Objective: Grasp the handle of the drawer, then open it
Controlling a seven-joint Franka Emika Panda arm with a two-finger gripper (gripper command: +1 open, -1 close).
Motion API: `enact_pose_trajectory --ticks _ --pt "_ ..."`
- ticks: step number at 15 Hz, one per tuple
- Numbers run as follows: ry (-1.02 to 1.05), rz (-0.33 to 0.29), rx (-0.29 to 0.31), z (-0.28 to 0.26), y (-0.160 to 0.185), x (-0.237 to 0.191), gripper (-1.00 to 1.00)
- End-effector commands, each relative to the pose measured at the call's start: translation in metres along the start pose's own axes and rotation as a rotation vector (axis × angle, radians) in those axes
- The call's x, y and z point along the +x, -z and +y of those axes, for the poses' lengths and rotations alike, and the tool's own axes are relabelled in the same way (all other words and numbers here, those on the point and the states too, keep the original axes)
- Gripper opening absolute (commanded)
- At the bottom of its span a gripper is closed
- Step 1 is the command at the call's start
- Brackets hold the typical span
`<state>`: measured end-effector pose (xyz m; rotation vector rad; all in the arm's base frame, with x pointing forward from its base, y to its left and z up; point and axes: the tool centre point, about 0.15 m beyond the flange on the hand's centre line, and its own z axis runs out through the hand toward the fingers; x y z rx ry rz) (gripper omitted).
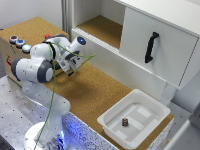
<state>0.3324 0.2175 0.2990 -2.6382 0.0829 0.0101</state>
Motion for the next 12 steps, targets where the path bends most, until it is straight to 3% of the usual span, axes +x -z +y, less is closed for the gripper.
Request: enact_pose_trajectory --ticks 1,12 --pt "-0.019 0.046 0.034 0.052 -0.005 -0.002 -1.00" --pt "-0.033 0.053 0.002 0.086 0.017 0.012 -1.00"
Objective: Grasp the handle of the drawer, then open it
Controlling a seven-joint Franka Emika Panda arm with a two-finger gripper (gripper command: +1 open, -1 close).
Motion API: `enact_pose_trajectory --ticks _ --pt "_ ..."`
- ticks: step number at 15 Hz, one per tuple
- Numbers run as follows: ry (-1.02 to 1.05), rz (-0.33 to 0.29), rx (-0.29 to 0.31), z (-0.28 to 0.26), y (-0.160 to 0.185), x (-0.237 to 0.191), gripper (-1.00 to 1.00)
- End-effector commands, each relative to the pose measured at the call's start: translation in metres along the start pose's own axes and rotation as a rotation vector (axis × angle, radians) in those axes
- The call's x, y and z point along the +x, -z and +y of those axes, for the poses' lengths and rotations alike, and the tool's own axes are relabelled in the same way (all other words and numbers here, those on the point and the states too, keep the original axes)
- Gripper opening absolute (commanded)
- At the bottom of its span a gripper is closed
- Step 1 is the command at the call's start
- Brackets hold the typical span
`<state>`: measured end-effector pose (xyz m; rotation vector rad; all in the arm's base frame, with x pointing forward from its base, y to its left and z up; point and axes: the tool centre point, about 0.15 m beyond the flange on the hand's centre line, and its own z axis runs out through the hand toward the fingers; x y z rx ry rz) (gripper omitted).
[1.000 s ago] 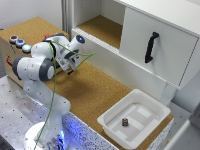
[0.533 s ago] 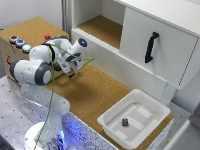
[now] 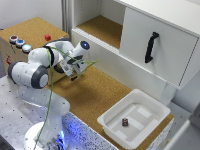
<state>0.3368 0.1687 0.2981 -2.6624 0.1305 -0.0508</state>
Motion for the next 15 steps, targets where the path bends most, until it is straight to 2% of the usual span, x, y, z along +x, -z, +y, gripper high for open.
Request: enact_pose_trajectory --ticks 1,2,3,13,15 --pt "-0.012 -0.003 0.018 0.044 -0.006 0.007 -1.00" --pt "-0.009 -0.006 0.013 0.044 -0.004 0.007 -1.00" --pt "0.002 0.003 0.002 0.042 0.000 0.006 1.00" --pt "0.033 0.014 -0.028 0.034 0.015 0.003 1.00" --pt "0.053 0.031 -0.051 0.028 0.019 0.004 1.00"
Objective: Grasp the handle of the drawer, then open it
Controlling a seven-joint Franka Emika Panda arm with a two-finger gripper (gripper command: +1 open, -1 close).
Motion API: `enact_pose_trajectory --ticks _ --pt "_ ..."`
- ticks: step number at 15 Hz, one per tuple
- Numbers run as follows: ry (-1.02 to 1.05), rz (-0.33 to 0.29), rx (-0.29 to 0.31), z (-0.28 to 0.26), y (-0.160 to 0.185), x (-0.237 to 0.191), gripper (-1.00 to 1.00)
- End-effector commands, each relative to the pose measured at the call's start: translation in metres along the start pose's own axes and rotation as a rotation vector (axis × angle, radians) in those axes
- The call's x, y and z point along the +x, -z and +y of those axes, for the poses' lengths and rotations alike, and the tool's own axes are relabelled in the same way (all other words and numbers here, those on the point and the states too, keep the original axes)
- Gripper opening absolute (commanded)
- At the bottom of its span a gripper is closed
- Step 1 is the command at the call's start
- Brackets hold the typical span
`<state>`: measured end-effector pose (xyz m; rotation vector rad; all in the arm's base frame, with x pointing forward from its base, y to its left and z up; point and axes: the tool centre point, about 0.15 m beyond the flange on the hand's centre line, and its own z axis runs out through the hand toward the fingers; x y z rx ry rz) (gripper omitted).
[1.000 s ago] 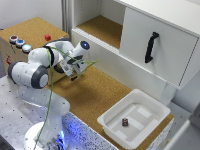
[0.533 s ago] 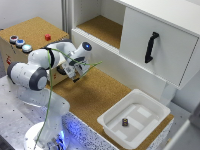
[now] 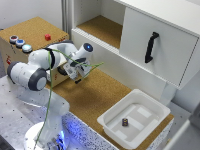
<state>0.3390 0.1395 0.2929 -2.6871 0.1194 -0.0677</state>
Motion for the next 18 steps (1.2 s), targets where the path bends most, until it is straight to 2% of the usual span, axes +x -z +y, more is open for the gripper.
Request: enact_pose_trajectory --ticks 1,5,8,10,12,14,18 --pt "0.049 0.033 -0.042 -0.002 0.015 0.001 1.00" --pt "0.062 0.079 -0.109 -0.008 0.048 0.006 1.00" --pt "0.074 0.115 -0.135 -0.015 0.076 0.004 1.00" --pt "0.064 0.138 -0.131 -0.020 0.095 0.008 1.00" --pt "0.079 0.148 -0.145 -0.031 0.117 0.016 1.00" --pt "0.114 0.146 -0.183 -0.049 0.136 0.026 1.00" --pt "0.188 0.126 -0.246 -0.090 0.157 0.044 1.00"
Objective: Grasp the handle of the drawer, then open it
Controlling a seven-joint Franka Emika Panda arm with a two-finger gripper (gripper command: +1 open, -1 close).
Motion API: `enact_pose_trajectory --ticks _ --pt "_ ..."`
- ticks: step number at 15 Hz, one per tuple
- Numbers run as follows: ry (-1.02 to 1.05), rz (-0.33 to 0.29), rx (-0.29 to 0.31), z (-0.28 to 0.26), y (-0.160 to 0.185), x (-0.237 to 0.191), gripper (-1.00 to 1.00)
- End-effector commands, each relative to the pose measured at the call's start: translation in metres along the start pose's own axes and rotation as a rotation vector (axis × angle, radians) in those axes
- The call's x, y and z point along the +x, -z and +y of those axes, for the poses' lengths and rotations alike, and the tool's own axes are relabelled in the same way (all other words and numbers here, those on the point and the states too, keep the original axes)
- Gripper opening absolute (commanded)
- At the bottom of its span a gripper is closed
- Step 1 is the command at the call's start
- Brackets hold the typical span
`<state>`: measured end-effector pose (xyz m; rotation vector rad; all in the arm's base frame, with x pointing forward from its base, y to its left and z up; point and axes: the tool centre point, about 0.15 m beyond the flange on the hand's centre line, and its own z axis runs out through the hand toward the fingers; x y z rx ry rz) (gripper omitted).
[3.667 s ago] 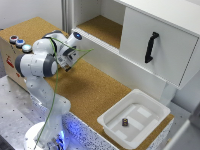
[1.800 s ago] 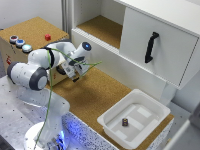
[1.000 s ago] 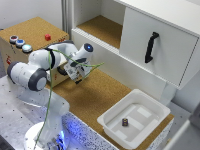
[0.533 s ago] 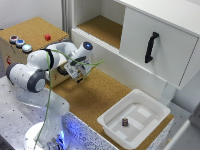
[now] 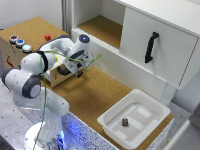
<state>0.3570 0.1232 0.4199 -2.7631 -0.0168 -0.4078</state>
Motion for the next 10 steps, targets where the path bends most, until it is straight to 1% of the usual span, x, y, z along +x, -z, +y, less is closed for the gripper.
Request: enact_pose_trajectory --ticks 1,2,4,5,6,7,8,10 --pt "0.092 -0.111 -0.167 -0.054 0.036 0.042 1.00" --pt "0.122 -0.125 -0.185 -0.067 0.035 0.047 1.00" --pt "0.172 -0.182 -0.205 -0.097 0.027 0.056 1.00" --pt "0.183 -0.220 -0.228 -0.111 0.019 0.059 1.00" --pt "0.196 -0.259 -0.238 -0.122 0.010 0.060 1.00" --pt "0.218 -0.281 -0.257 -0.133 0.002 0.058 1.00" --pt "0.249 -0.313 -0.269 -0.149 -0.008 0.056 1.00" --pt "0.326 -0.355 -0.286 -0.178 -0.021 0.049 1.00"
